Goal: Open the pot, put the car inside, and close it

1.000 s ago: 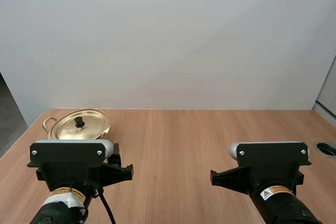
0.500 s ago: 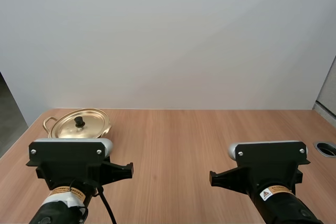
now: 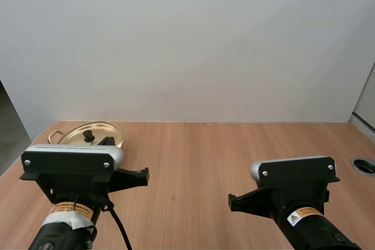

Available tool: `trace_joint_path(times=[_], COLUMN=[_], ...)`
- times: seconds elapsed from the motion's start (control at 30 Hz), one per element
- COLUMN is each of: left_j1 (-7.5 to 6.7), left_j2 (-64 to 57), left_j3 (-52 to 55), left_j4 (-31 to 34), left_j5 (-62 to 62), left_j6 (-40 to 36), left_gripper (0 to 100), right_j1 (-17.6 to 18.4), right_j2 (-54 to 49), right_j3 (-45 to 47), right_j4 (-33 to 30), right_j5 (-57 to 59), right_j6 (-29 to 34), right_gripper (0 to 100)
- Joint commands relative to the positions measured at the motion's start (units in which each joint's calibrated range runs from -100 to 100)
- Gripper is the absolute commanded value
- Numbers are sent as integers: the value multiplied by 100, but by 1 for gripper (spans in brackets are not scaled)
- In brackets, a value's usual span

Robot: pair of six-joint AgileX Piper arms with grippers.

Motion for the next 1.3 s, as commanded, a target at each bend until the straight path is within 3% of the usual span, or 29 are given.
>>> trace_joint_path(times=[0.0, 0.4, 0.63, 1.27], left_j1=[3, 3, 3, 3], left_j2=[0, 0, 0, 0], left_j3=[0, 0, 0, 0], left_j4=[2, 2, 2, 2], left_j5=[-4, -4, -4, -4], left_j6=[-1, -1, -1, -1], left_gripper=[0, 0, 0, 0], right_j1=[0, 0, 0, -6], right_j2=[0, 0, 0, 0], right_j3=[0, 0, 0, 0], right_j4=[-24, -427, -1500, -1535], right_j5=[-1, -44, -114, -95], right_j6=[10, 72, 1370, 1380], right_gripper=[0, 0, 0, 0])
